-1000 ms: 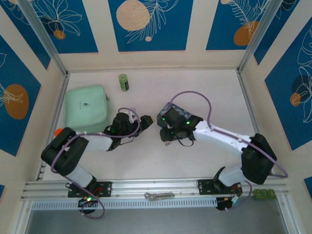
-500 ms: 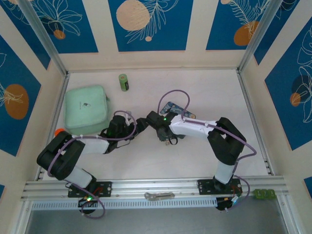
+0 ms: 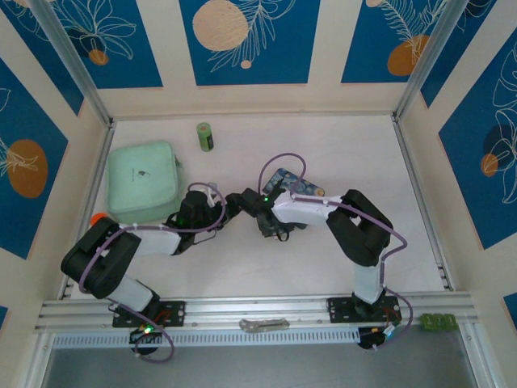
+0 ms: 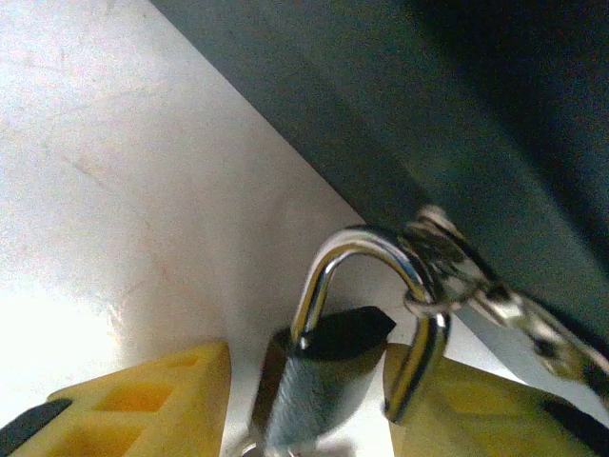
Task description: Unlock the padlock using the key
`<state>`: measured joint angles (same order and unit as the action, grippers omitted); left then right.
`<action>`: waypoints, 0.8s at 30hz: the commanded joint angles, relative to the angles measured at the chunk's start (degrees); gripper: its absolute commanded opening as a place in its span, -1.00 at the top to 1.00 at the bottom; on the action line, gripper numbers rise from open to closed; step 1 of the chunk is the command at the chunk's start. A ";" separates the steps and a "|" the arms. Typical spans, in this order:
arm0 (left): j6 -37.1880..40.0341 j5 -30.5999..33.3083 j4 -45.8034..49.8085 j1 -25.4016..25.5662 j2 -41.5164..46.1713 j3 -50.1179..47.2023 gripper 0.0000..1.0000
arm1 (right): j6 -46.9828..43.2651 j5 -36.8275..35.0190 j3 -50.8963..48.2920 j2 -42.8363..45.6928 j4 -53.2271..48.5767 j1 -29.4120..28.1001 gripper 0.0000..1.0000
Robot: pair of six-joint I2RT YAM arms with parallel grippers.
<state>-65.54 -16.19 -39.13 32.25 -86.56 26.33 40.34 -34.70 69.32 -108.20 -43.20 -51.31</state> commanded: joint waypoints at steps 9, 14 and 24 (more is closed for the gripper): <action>-0.86 -0.51 -2.88 -0.35 -0.17 0.81 -0.86 | -2.99 -1.24 -2.13 1.02 4.09 2.62 0.68; -0.08 -1.13 -4.18 -0.64 -1.19 1.50 -0.86 | -8.55 3.19 -4.54 4.31 7.89 3.20 0.88; 13.78 -6.07 3.22 -3.01 -13.22 24.41 -0.89 | -21.08 19.06 -10.96 10.90 14.34 10.02 1.00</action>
<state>-56.18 -19.51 -35.86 29.47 -95.94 46.87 25.04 -23.22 60.10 -100.22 -31.48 -42.94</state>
